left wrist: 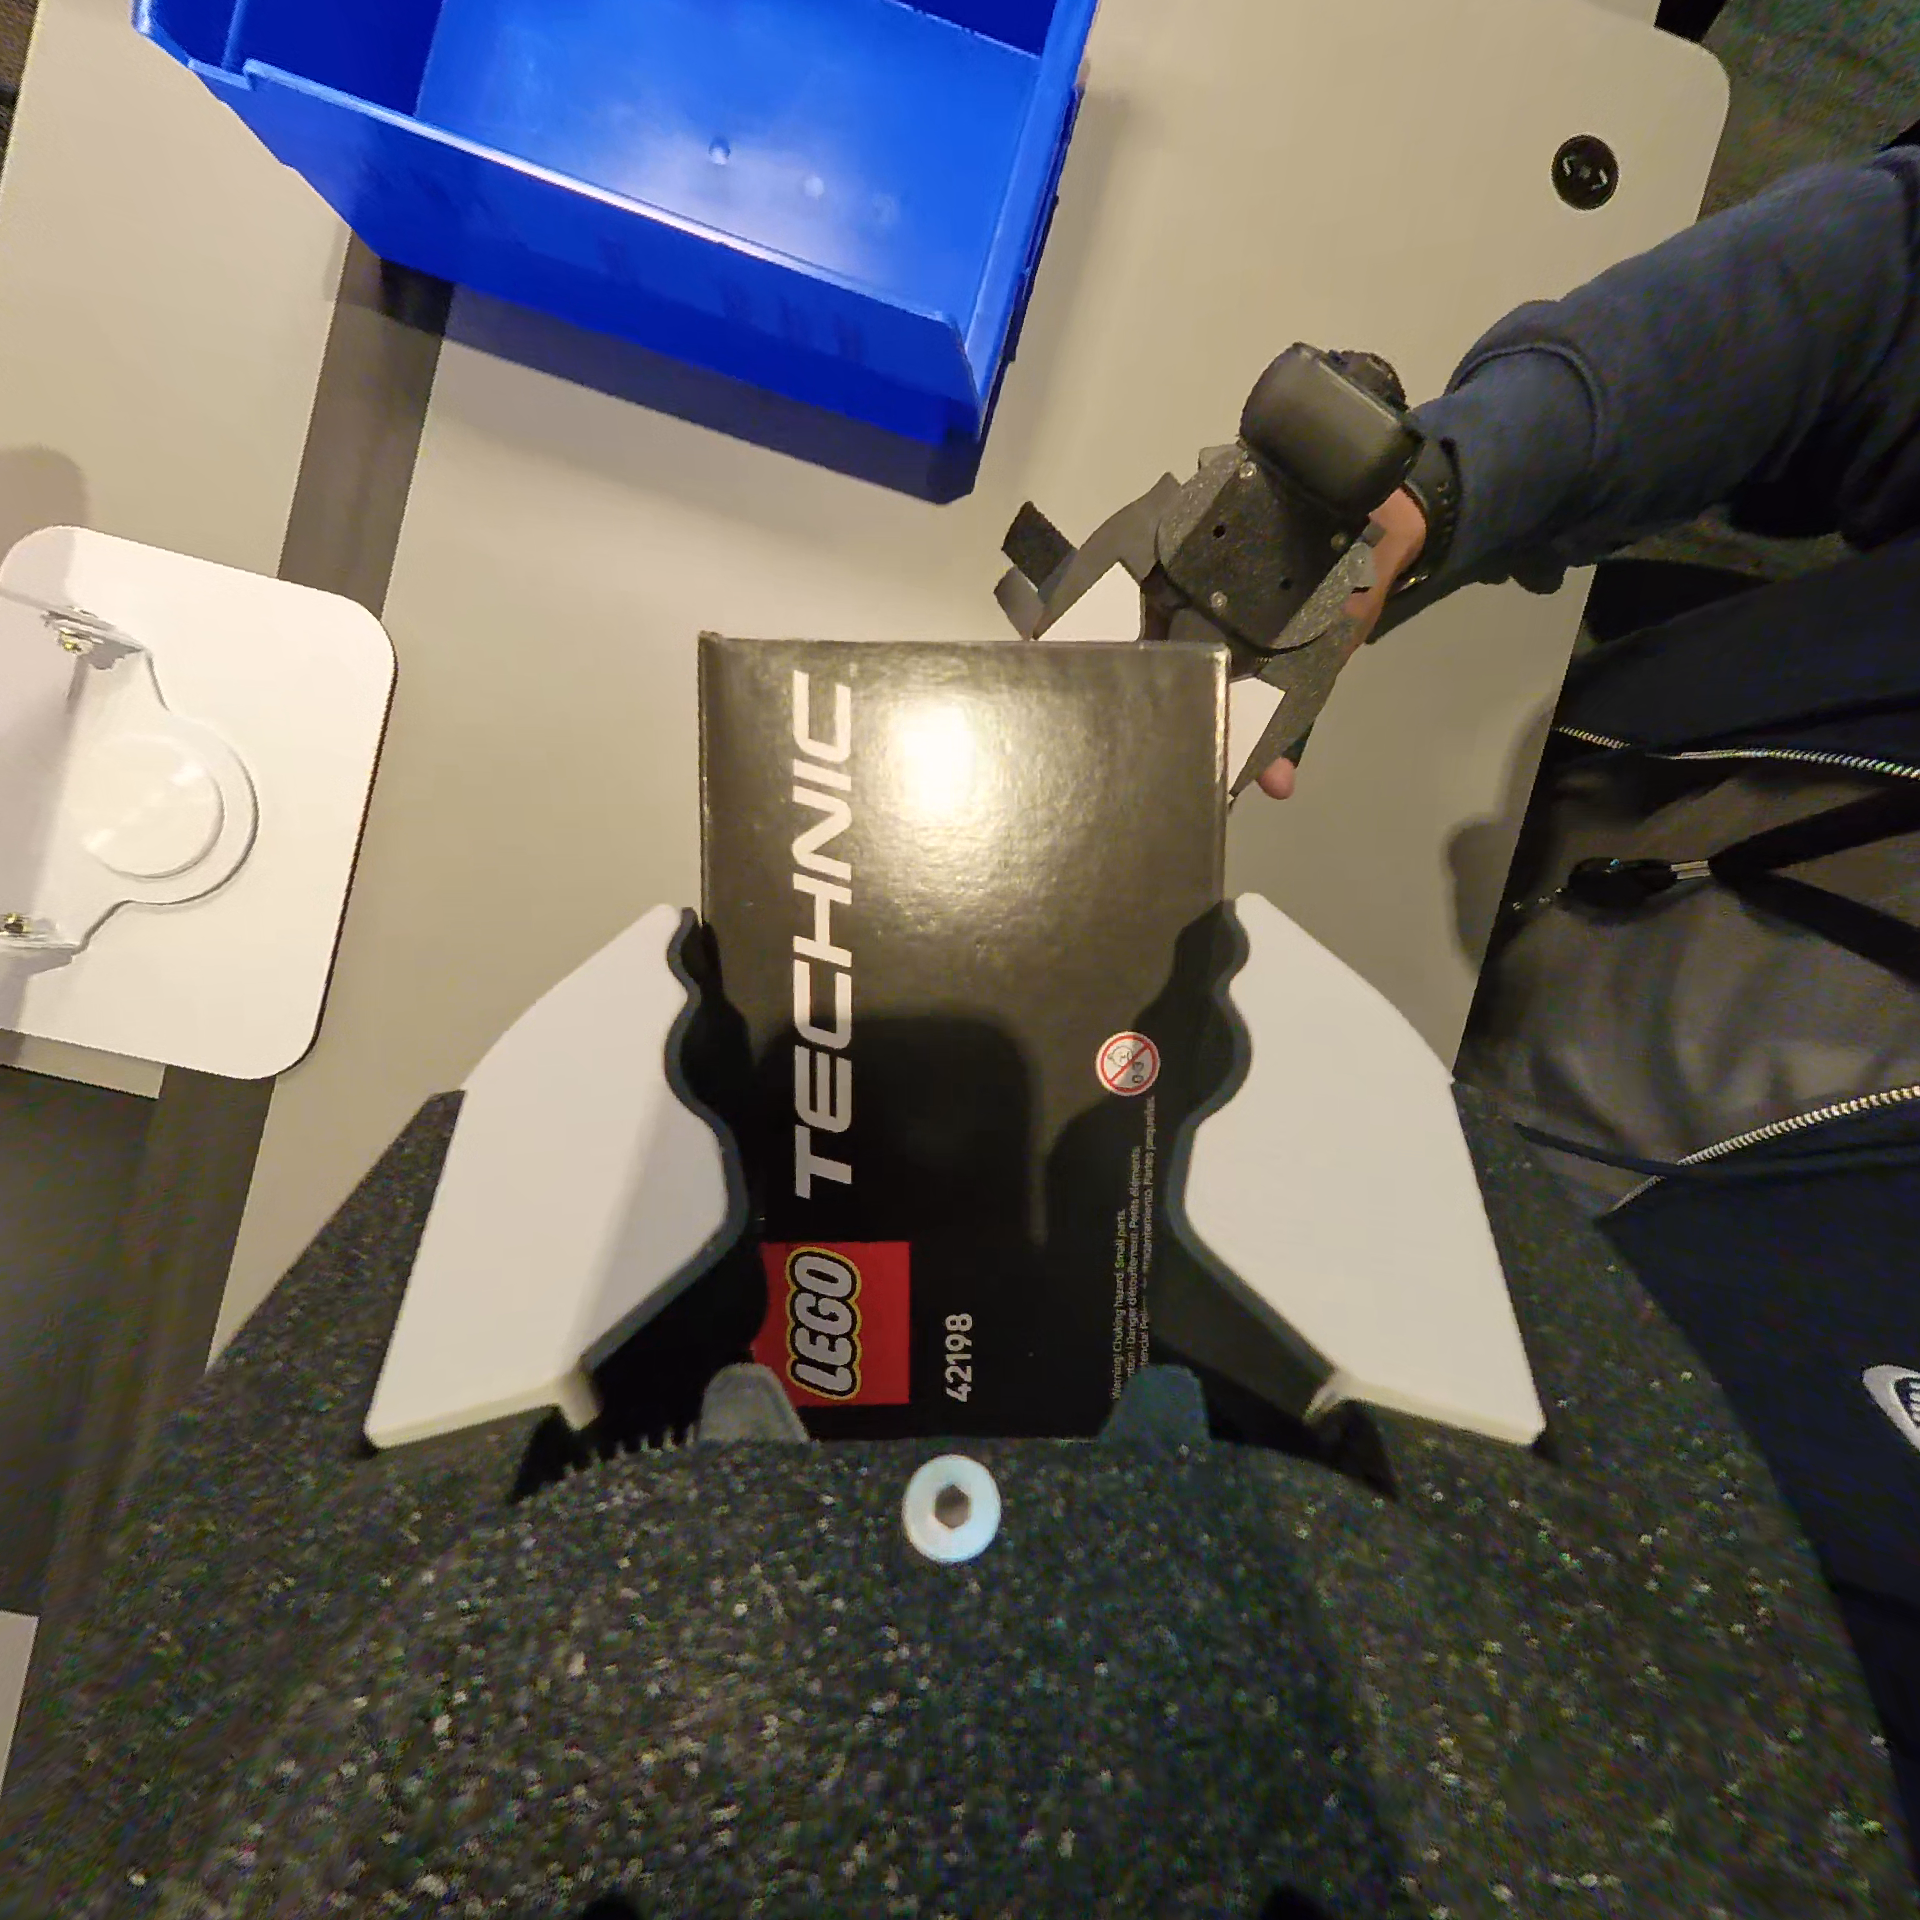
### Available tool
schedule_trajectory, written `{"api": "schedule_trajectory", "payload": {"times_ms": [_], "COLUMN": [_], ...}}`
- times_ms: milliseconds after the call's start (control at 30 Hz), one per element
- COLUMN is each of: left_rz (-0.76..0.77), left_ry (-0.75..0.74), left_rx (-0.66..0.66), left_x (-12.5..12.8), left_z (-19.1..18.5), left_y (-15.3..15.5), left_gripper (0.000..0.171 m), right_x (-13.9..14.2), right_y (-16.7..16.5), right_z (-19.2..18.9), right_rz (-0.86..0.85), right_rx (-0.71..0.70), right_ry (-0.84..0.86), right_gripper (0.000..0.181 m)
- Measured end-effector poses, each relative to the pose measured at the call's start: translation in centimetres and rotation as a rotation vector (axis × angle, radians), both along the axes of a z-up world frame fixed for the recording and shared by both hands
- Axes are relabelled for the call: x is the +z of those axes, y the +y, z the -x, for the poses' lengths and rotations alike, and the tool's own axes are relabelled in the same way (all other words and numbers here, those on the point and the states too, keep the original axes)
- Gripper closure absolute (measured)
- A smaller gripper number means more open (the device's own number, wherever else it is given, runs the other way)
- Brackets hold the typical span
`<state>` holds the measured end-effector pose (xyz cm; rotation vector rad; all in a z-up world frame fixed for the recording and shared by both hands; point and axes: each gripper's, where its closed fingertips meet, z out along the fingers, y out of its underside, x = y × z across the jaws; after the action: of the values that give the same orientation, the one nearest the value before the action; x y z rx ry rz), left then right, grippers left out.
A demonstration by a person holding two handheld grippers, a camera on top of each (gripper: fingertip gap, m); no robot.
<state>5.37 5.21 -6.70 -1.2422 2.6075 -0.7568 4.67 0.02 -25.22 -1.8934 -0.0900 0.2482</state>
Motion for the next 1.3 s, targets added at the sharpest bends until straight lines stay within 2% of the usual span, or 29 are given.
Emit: {"api": "schedule_trajectory", "payload": {"times_ms": [667,867,933,1000,1067,1133,1233,1300], "left_rz": [0.016,0.047,0.072,0.199,0.343,0.377,0.430,0.569], "left_ry": [-0.003,-0.068,-0.173,-0.327,-0.483,-0.672,-0.928,-0.966], "left_rx": [0.070,0.130,0.154,0.163,0.154,0.168,0.197,0.192], "left_x": [0.0,0.2,1.0,3.5,6.2,7.3,6.4,4.0], "left_z": [0.0,-0.8,-1.4,-1.3,0.5,2.7,5.7,6.8], "left_y": [0.0,-0.7,-0.8,-1.5,-1.7,0.1,4.3,6.6], "left_gripper": [0.079,0.080,0.089,0.088,0.086,0.081,0.076,0.076], "right_x": [0.1,0.0,0.1,0.4,0.7,0.9,1.5,2.9], "right_y": [0.1,0.1,0.0,0.0,-0.2,-0.6,-1.9,-2.9], "right_z": [-0.1,0.0,-0.1,-0.4,-0.8,-1.3,-2.5,-3.2], "right_rz": [-0.006,-0.010,-0.018,-0.038,-0.061,-0.069,-0.067,-0.074], "right_rx": [-0.008,-0.021,-0.028,-0.043,-0.068,-0.095,-0.147,-0.172], "right_ry": [-0.016,-0.054,-0.049,-0.040,-0.027,-0.022,-0.039,-0.069], "right_gripper": [0.115,0.110,0.109,0.110,0.109,0.105,0.102,0.103]}}
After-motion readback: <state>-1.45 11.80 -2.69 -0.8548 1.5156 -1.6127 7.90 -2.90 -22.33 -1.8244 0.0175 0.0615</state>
